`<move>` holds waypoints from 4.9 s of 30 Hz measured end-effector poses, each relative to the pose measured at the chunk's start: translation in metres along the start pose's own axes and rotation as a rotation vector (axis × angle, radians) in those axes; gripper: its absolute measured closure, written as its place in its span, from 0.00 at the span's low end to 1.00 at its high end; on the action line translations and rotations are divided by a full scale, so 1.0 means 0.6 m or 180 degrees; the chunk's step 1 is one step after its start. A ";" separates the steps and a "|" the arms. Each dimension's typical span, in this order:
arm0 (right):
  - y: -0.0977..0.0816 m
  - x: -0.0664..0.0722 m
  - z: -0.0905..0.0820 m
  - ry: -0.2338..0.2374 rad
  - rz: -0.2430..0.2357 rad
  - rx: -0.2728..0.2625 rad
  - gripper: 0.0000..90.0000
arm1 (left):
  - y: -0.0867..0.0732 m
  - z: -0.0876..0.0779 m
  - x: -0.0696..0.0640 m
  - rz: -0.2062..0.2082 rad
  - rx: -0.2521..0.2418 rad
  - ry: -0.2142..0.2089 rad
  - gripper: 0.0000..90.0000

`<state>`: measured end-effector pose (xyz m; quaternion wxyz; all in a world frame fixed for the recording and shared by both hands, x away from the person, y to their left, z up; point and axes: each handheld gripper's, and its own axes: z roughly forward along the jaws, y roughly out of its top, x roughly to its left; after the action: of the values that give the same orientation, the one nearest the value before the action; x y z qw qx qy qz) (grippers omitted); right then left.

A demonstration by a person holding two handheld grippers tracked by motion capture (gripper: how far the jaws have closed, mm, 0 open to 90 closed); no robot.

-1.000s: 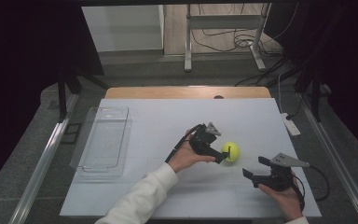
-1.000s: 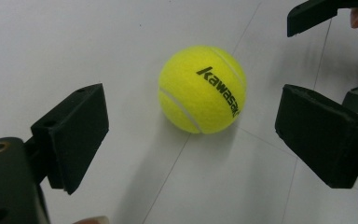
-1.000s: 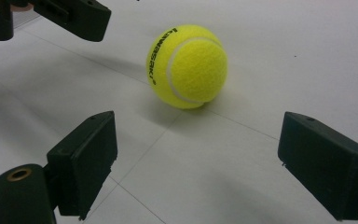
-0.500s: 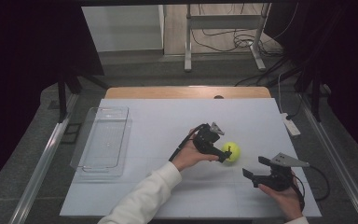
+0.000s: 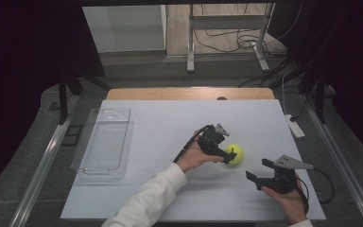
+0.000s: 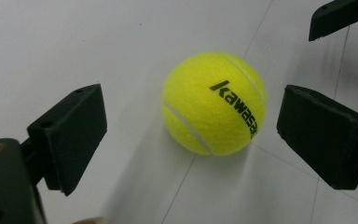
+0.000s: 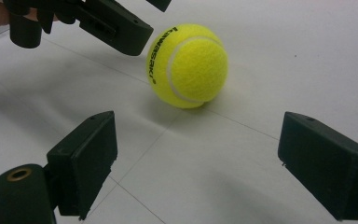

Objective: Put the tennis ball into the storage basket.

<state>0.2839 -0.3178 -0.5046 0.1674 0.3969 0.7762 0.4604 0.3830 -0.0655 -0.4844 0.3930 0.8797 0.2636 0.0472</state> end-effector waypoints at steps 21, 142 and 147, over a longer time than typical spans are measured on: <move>0.000 0.001 0.001 0.0014 -0.0009 0.0004 0.13 | 0.011 0.041 -0.001 -0.0011 0.0114 -0.0048 0.10; -0.001 0.001 0.000 -0.0014 0.0003 0.0006 0.13 | -0.084 -0.145 0.014 -0.0036 -0.0450 0.0187 0.30; -0.001 0.002 0.000 -0.0014 0.0004 0.0005 0.13 | -0.091 -0.152 0.018 -0.0067 -0.0470 0.0200 0.30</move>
<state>0.2833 -0.3170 -0.5050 0.1685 0.3985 0.7760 0.4590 0.3423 0.0307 -0.4621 0.4488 0.8436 0.2808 0.0899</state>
